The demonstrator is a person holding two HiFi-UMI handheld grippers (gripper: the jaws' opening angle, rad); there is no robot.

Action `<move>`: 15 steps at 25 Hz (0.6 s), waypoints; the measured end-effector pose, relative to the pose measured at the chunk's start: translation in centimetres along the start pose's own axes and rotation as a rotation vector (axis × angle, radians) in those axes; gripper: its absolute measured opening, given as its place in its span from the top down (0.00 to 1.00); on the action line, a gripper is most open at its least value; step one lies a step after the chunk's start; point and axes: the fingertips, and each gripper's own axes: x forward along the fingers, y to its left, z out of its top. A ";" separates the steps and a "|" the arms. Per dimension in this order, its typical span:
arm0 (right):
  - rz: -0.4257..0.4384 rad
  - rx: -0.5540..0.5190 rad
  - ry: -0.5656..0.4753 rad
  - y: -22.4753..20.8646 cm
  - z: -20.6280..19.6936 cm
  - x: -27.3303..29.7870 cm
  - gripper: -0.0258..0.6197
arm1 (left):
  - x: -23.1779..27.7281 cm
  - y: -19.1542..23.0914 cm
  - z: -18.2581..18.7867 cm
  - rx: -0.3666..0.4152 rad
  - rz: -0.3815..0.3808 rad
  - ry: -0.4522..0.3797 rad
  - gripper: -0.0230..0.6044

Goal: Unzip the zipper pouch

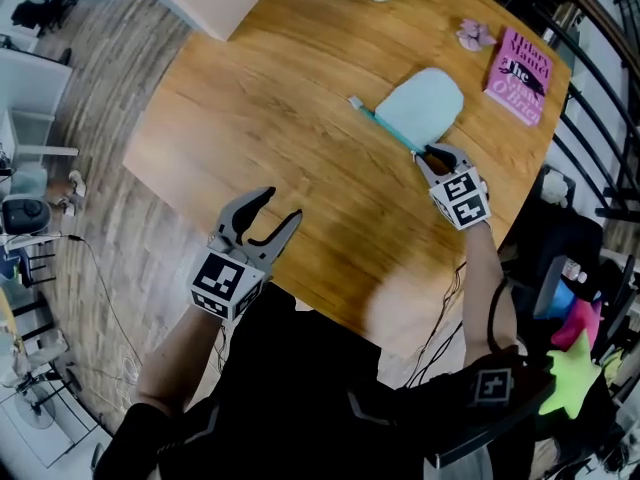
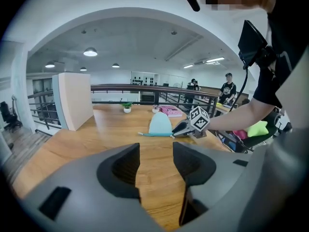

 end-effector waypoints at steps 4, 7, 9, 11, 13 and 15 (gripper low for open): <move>-0.004 0.007 0.005 0.2 0.0 0.2 0.84 | -0.2 0.3 -0.5 -0.005 -0.003 0.013 0.59; 0.008 0.031 0.012 0.6 0.2 0.3 0.86 | -0.5 0.7 -0.9 -0.010 -0.008 0.019 0.59; 0.008 0.075 0.011 0.8 0.6 0.1 0.86 | -0.7 0.9 -0.7 -0.013 -0.015 0.016 0.62; 0.006 0.114 0.014 1.3 0.9 -0.6 0.86 | -1.2 0.7 -0.1 -0.017 -0.031 0.000 0.62; -0.002 0.139 0.015 1.9 1.6 -1.6 0.87 | -1.8 0.8 0.9 -0.010 -0.045 -0.022 0.62; -0.011 0.176 0.007 2.4 2.8 -2.6 0.87 | -2.5 1.2 1.9 0.006 -0.053 -0.046 0.62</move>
